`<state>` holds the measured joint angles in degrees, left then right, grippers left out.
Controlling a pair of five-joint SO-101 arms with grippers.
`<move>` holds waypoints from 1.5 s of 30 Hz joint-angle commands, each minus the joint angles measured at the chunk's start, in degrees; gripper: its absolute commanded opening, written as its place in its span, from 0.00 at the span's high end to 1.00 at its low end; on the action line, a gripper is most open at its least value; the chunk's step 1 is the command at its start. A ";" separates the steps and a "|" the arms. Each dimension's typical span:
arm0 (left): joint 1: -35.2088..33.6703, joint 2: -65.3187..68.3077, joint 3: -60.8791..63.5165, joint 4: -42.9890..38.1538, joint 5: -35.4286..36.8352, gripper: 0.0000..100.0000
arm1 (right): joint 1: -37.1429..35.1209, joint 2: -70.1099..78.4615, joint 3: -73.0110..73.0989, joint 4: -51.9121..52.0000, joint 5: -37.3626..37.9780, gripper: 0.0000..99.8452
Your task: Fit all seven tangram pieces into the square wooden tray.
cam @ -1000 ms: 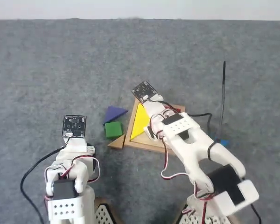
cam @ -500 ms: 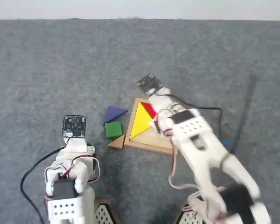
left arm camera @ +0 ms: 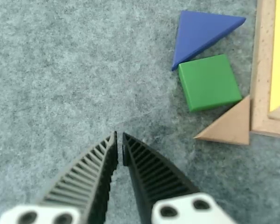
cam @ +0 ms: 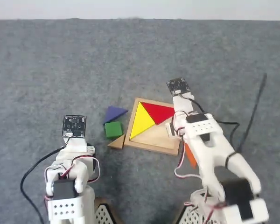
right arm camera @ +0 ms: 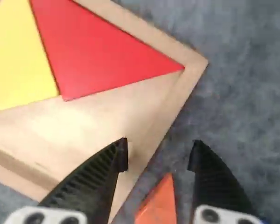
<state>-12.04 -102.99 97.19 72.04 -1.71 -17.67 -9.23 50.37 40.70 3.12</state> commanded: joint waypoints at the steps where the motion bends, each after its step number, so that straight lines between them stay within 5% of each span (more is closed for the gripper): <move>1: -0.09 -1.05 -0.75 0.18 0.97 0.98 | 0.92 3.03 -4.22 -1.27 -0.79 0.78; 5: -0.09 -1.05 -0.75 0.18 0.97 0.98 | 1.10 6.29 -7.91 2.15 -0.88 0.80; 12: -0.09 -1.05 -0.75 0.18 0.97 0.98 | 6.11 9.98 -12.84 4.18 2.90 0.99; 28: -0.09 -1.05 -0.75 0.18 0.97 0.98 | 14.37 10.33 -17.41 6.20 4.66 0.99; 45: -0.09 -1.05 -0.75 0.18 0.97 0.98 | 14.02 -17.71 -2.11 11.82 1.41 0.90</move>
<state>-12.04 -102.99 97.19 72.04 -1.71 -3.78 -22.33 46.07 51.87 5.14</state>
